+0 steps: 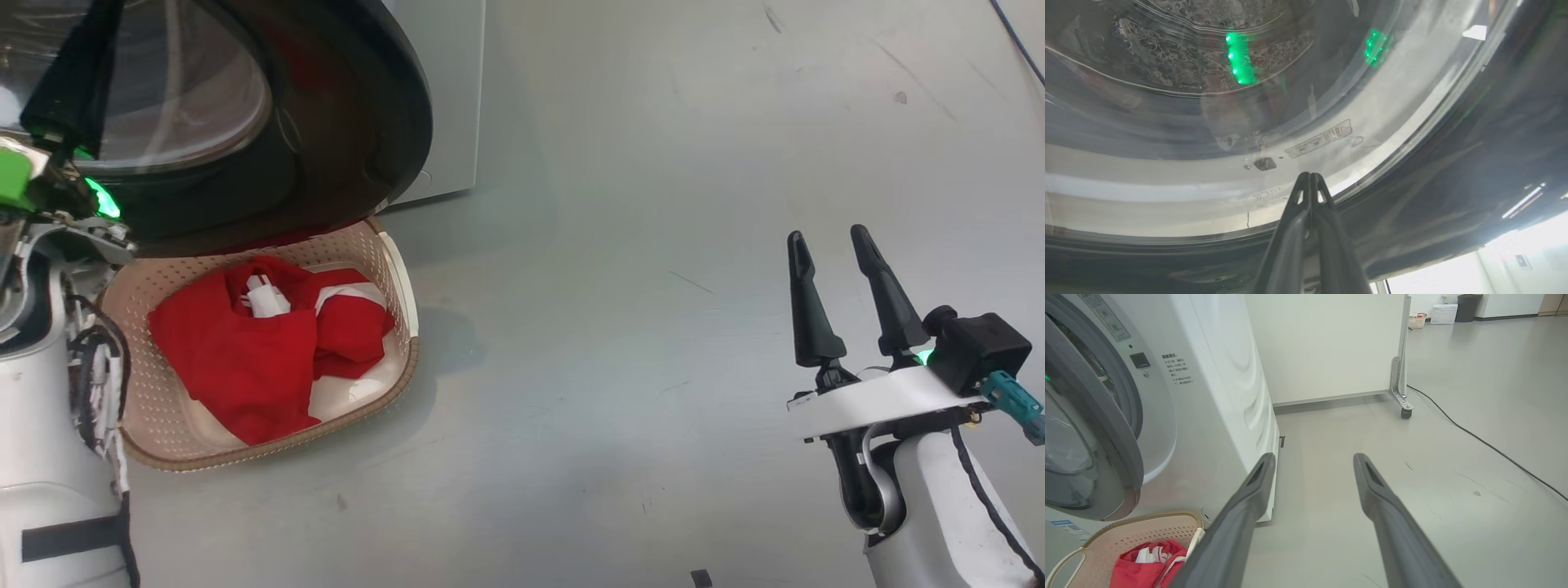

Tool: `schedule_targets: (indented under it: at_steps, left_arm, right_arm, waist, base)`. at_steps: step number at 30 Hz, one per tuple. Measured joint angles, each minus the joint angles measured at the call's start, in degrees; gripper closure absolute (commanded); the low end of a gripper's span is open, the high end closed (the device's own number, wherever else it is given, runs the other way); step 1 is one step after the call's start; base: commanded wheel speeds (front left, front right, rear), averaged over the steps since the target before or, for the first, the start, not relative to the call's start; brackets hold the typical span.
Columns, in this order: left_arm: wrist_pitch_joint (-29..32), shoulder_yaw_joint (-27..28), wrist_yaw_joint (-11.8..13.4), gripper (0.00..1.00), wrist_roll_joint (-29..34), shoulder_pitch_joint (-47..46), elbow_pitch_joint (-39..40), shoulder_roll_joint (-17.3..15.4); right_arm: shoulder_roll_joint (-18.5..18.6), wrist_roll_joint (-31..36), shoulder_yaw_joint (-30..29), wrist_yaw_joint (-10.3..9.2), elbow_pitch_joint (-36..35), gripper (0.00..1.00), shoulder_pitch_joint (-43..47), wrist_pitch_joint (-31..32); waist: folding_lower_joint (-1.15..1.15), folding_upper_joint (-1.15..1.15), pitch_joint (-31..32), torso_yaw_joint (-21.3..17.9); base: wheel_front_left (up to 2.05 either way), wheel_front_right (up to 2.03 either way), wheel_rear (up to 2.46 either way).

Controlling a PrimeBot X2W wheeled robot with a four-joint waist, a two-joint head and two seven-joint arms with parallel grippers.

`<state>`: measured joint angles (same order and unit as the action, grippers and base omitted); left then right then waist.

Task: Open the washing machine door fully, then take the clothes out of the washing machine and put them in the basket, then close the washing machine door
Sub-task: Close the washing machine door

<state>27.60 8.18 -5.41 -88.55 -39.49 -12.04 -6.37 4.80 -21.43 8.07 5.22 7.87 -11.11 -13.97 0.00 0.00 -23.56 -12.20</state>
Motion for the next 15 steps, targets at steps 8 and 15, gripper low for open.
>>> schedule_targets:
  at_steps: [8, 15]
  left_arm:
    - [-0.7, -0.5, -1.0, 1.00, -0.8, -0.1, -2.8, 2.1]
    - [-1.6, 0.4, -1.5, 1.00, -3.2, 3.8, -3.8, 4.0]
  right_arm:
    - [0.4, -0.1, -1.1, 0.01, 0.6, 0.00, -0.1, -0.1]
    - [1.1, 0.4, -1.9, 0.01, 1.4, 0.00, 0.0, -0.2]
  waist:
    - [0.00, 0.00, 0.1, 2.2]
    - [0.00, 0.00, 1.7, 4.8]
  base:
    - [0.00, 0.00, 0.00]
    - [0.00, 0.00, 0.00]
